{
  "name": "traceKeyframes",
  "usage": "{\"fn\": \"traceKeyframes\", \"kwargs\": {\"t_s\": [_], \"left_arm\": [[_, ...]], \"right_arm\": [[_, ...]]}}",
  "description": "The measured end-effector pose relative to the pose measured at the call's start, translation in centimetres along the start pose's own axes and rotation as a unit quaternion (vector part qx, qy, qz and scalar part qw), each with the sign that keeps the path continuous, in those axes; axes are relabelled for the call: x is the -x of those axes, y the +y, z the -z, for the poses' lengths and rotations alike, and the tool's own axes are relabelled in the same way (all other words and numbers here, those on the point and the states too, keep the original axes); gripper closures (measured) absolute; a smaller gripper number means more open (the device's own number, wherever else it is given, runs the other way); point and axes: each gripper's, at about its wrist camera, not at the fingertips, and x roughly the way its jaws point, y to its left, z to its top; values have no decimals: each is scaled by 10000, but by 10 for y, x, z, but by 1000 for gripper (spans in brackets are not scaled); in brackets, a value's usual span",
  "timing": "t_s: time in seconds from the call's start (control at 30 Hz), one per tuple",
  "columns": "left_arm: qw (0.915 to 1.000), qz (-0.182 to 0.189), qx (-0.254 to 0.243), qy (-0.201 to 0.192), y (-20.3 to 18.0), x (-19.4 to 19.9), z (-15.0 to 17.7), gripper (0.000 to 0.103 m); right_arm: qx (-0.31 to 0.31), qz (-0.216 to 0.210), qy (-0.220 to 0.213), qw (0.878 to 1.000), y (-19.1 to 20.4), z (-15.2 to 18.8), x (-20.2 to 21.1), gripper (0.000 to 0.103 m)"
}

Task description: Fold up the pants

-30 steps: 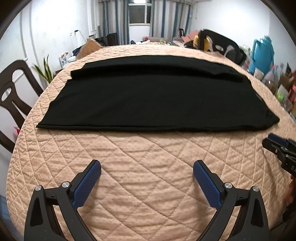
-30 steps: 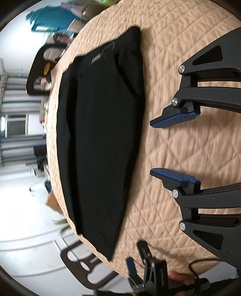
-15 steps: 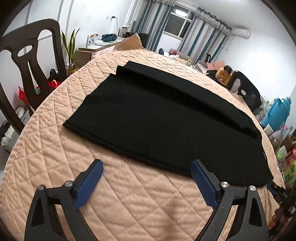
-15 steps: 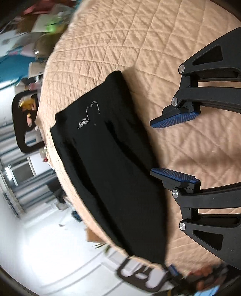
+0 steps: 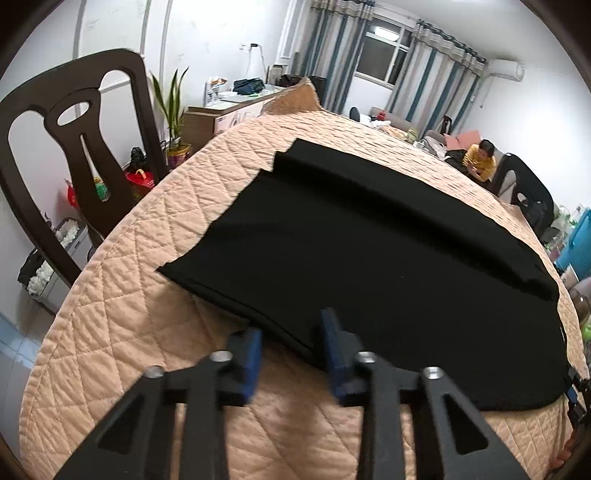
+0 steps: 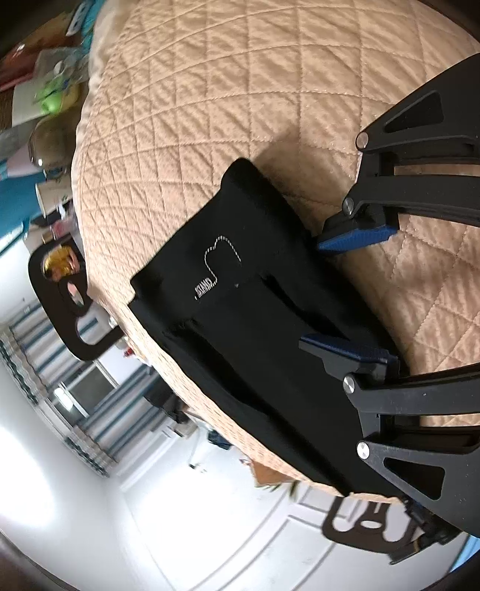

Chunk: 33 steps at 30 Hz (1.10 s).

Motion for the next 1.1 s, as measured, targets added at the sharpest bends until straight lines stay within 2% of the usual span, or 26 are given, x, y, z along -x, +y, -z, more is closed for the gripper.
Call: {"fn": "traceKeyframes", "kwargs": {"t_s": [0.13,0.23,0.43,0.6,0.7,0.8,0.83,1.0,1.1], "left_arm": [[9999,82,60,51,2,-4,-4,97],[9998,187,60,65,2,-1,-5,99],[9976,639,60,-264,14,48,11,99],[9959,825,61,-362,36,86,49,99],[9963,829,31,-203,46,87,72,98],[9968,803,34,46,50,73,78,98],[9968,803,33,21,50,74,76,98],[9971,722,-124,-180,45,90,73,98],[9975,682,-138,-99,45,87,72,96]], "right_arm": [[-142,130,59,9998,-4,-7,-7,92],[-113,5,64,9999,-4,-3,-1,100],[105,-431,-186,9988,-1,8,52,101],[207,-473,-195,9985,-16,35,100,101],[114,-320,-39,9994,-36,53,106,101],[-89,-220,234,9994,-54,61,92,101],[-142,-324,197,9992,-57,62,93,101],[91,-202,98,9997,-41,58,97,101],[155,-167,143,9996,-40,57,93,100]]}}
